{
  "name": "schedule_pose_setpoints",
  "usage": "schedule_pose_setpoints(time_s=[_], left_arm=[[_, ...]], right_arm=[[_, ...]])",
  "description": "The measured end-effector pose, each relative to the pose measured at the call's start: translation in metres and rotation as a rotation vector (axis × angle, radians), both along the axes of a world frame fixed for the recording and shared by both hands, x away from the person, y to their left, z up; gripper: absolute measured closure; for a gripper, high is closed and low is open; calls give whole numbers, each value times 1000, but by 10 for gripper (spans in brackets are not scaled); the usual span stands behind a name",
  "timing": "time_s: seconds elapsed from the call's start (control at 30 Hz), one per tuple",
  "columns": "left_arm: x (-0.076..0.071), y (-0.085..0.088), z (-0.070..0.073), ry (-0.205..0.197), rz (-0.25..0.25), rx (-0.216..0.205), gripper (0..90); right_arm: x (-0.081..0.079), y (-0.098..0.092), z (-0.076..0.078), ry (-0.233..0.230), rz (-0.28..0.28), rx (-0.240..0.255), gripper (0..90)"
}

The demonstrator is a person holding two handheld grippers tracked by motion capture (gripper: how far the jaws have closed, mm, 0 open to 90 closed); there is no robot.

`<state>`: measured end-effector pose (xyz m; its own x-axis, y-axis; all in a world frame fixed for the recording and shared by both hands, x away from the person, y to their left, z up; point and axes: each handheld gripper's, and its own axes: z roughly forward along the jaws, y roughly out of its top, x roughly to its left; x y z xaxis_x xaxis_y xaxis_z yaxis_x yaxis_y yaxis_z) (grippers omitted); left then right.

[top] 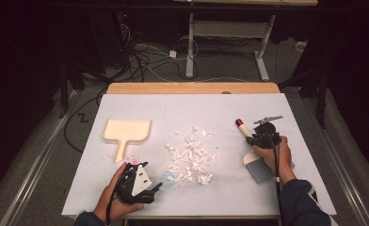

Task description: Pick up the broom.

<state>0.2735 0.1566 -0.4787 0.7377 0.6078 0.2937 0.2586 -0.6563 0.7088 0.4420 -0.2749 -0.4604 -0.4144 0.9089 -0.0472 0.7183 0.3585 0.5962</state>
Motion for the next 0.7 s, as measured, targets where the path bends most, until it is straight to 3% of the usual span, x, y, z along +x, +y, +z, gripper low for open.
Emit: schedule_pose_setpoints(time_s=[0.17, 0.27, 0.47, 0.7], left_arm=[[-2, -1, 2, 5, -10, -14, 183], [-1, 1, 2, 1, 11, -26, 187], [1, 3, 3, 12, 27, -57, 199], [1, 2, 5, 22, 26, -80, 199]], right_arm=[[-1, -3, -1, -17, 18, 12, 712], [-3, -5, 1, -30, 21, 26, 712], [-15, -12, 17, -118, 54, 84, 713], [-47, -16, 45, -248, 117, 136, 714]])
